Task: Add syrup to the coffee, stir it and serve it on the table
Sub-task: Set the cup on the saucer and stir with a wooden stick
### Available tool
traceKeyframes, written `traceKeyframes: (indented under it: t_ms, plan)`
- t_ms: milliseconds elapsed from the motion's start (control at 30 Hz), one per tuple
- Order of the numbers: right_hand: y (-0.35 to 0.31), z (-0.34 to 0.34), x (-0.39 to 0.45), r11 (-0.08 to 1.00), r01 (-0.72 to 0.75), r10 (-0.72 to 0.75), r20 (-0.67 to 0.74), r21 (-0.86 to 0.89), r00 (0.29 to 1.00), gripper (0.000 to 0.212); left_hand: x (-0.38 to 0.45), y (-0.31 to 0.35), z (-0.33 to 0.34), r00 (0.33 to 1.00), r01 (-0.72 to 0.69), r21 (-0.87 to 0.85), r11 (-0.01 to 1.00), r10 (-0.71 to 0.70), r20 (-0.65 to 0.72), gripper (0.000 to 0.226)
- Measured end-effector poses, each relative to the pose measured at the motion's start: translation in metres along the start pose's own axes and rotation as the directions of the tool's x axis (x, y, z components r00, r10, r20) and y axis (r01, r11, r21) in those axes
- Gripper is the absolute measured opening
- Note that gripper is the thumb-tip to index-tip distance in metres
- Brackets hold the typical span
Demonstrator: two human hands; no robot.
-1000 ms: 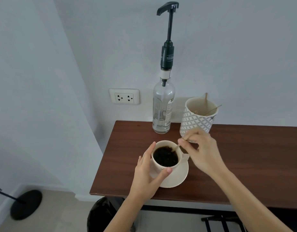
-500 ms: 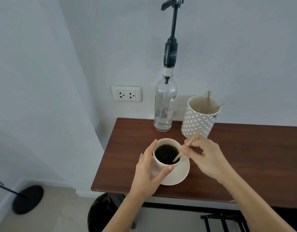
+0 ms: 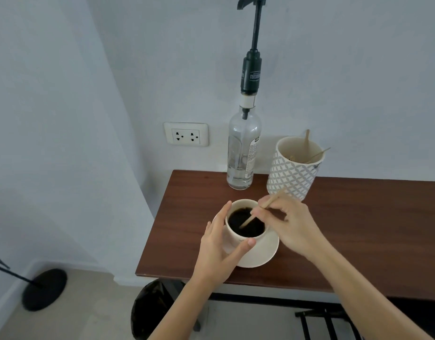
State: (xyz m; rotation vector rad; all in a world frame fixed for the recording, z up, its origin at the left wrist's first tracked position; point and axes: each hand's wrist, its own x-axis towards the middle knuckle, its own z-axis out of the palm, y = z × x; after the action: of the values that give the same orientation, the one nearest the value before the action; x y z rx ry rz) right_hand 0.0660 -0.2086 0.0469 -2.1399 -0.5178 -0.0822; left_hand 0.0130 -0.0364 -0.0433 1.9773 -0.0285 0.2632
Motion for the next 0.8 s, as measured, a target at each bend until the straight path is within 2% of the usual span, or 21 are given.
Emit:
traceKeyframes:
  t_ms: [133,200,300,333,400,467,567,633,700,800]
  plan:
    - [0.006,-0.009,0.011,0.99,0.024,-0.044,-0.146,-0.135,0.988,0.011,0.0,0.002,0.0,1.0,-0.004,0.006,1.0,0.004,-0.003,0.082]
    - [0.01,-0.023,0.006,0.981,0.014,-0.034,-0.099,-0.193,0.994,0.014,0.0,0.003,-0.001,1.0,-0.003,0.001,1.0,0.003,-0.007,0.08]
    - [0.003,-0.018,-0.004,0.998,-0.011,0.014,0.049,-0.063,0.999,0.012,0.0,0.003,0.0,1.0,-0.001,0.003,1.0,0.001,-0.011,0.08]
    - [0.0,-0.011,-0.003,1.0,0.001,0.0,0.06,-0.021,0.998,0.011,0.0,0.003,0.0,1.0,0.001,0.001,1.0,-0.001,-0.009,0.081]
    - [-0.003,0.001,0.005,0.999,0.04,-0.04,-0.014,-0.007,0.999,0.009,0.0,0.003,0.0,1.0,-0.001,0.003,1.0,0.001,-0.004,0.083]
    - [-0.001,-0.002,0.014,0.994,0.064,-0.073,-0.108,-0.086,0.991,0.01,-0.001,0.003,0.0,1.0,-0.004,0.01,1.0,0.004,-0.008,0.083]
    - [0.007,-0.022,0.012,0.975,0.035,-0.054,-0.082,-0.218,0.995,0.017,-0.001,0.004,-0.001,1.0,-0.005,0.01,1.0,0.005,-0.008,0.08]
    - [0.006,-0.023,0.004,0.988,-0.014,0.016,0.009,-0.153,1.0,0.017,0.0,0.004,-0.001,1.0,0.0,0.016,1.0,0.0,-0.008,0.08]
    - [0.003,-0.009,0.001,0.999,-0.02,0.022,0.053,-0.034,0.998,0.014,0.0,0.004,-0.001,1.0,0.002,0.011,1.0,-0.002,-0.008,0.082]
    - [0.002,0.006,0.01,0.999,0.034,-0.035,-0.056,-0.02,0.998,0.011,-0.001,0.003,0.0,1.0,-0.006,0.014,1.0,0.006,-0.004,0.084]
